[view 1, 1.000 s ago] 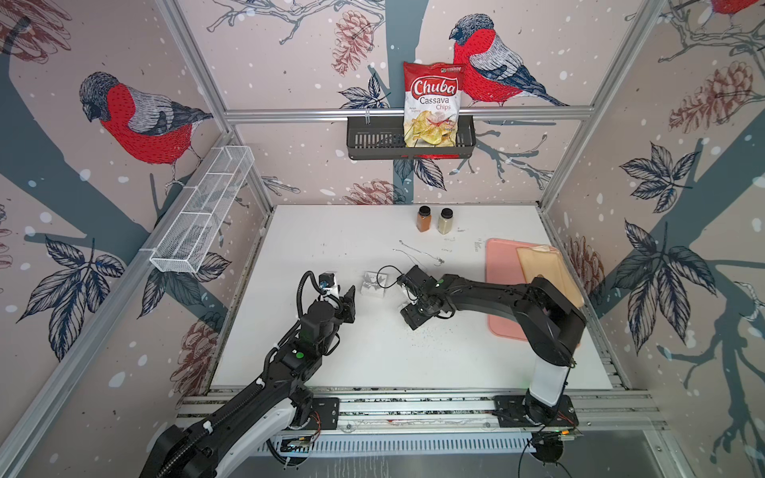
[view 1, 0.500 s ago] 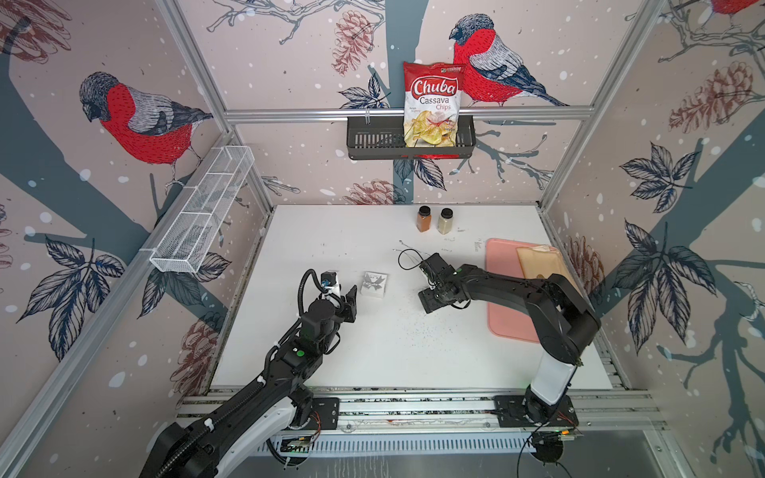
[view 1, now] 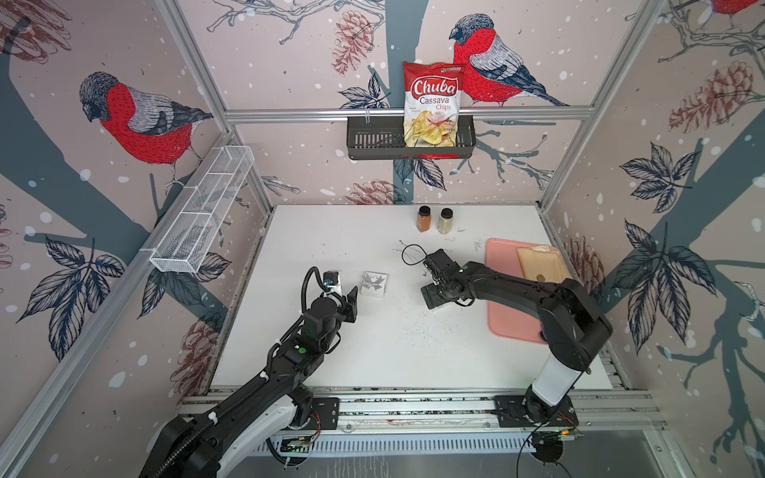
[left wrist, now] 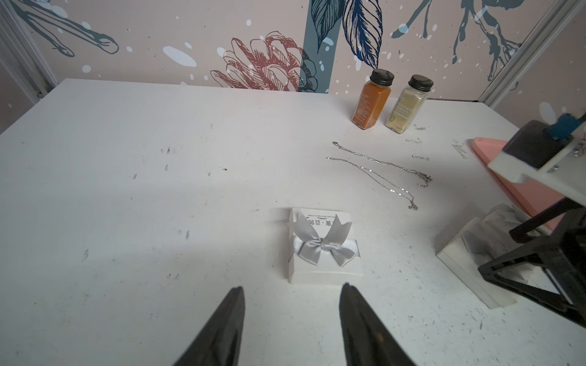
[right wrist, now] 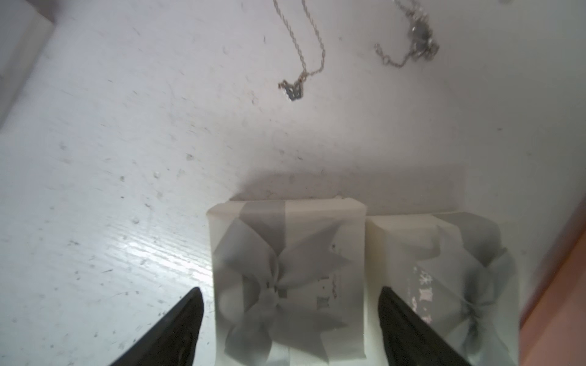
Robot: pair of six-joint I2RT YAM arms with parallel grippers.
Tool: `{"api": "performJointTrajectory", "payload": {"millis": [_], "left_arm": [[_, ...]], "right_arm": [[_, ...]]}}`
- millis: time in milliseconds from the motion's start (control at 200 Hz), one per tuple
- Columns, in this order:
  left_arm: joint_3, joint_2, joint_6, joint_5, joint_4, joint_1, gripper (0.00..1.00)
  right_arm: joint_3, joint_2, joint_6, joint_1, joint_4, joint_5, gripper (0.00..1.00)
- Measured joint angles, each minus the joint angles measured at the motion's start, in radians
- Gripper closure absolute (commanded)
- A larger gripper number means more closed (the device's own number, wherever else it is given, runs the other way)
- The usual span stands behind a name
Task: Take the necklace out of the lift-off lid jewelry box
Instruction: Move the jewelry box to the center of the board.
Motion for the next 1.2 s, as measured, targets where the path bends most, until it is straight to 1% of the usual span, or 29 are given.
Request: {"api": "performJointTrajectory", "payload": {"millis": [45,155,185,255,435,495,580,715,845,945,1016,1196], "left_arm": [[0.005,0.007,0.000,0.014,0.000,0.009,0.47],[0.017,0.021,-0.007,0.051,0.002,0.044,0.35],[0.024,0.032,-0.008,0.072,0.001,0.060,0.32],[0.048,0.073,-0.015,0.131,0.000,0.102,0.29],[0.134,0.272,-0.036,0.311,0.001,0.198,0.27],[0.168,0.348,-0.043,0.366,0.000,0.206,0.28],[0.229,0.443,-0.043,0.450,-0.004,0.208,0.33],[0.293,0.545,-0.043,0.542,0.003,0.209,0.34],[0.322,0.607,-0.043,0.565,0.001,0.209,0.35],[0.334,0.645,-0.041,0.560,-0.001,0.210,0.36],[0.335,0.667,-0.039,0.535,-0.001,0.210,0.36],[0.340,0.706,-0.039,0.537,0.003,0.208,0.35]], "right_arm": [[0.011,-0.019,-0.004,0.005,0.005,-0.016,0.15],[0.050,-0.034,-0.008,0.015,0.037,-0.049,0.17],[0.058,-0.033,-0.011,0.015,0.047,-0.064,0.17],[0.075,-0.026,-0.017,0.016,0.065,-0.096,0.18],[0.108,0.011,-0.025,0.016,0.102,-0.174,0.21],[0.110,0.014,-0.025,0.017,0.116,-0.193,0.22],[0.109,0.014,-0.025,0.017,0.132,-0.216,0.22],[0.088,0.008,-0.025,0.016,0.150,-0.229,0.22],[0.061,-0.007,-0.023,0.009,0.157,-0.241,0.22],[0.046,-0.013,-0.022,0.006,0.169,-0.243,0.21],[0.041,-0.013,-0.022,0.002,0.173,-0.245,0.21],[0.035,-0.013,-0.022,-0.004,0.185,-0.252,0.21]]}}
